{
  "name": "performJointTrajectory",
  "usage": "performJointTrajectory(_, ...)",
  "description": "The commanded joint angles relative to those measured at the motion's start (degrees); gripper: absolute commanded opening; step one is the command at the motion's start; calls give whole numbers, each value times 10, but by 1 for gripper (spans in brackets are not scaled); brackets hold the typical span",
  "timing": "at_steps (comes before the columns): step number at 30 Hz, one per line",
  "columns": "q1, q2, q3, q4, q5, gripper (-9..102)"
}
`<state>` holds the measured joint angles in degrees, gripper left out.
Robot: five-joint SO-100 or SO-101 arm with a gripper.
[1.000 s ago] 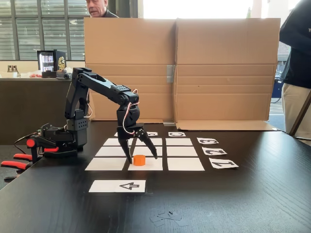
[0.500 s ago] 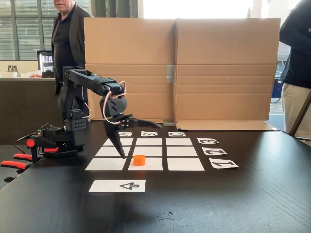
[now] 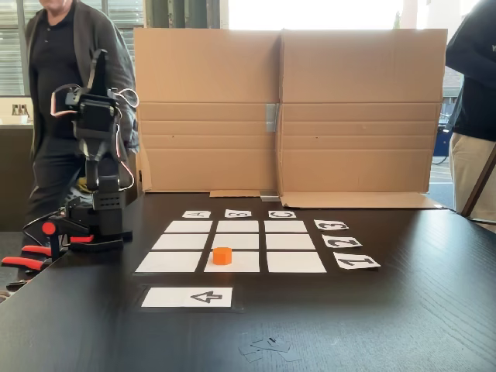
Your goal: Pick up the round, orange token and place it in the grid on square B1.
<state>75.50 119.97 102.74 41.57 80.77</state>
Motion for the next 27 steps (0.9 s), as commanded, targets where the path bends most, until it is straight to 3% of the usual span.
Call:
performJointTrajectory(1,76,62,19,-11,69,-1)
performJointTrajectory(4,160,103,65,-3,138,-1)
performJointTrajectory(11,261,263,284,-17,136,-1)
performJointTrajectory(20,293,525,592,-25,96,-1)
performJointTrajectory(27,311,623,687,-9,68,-1)
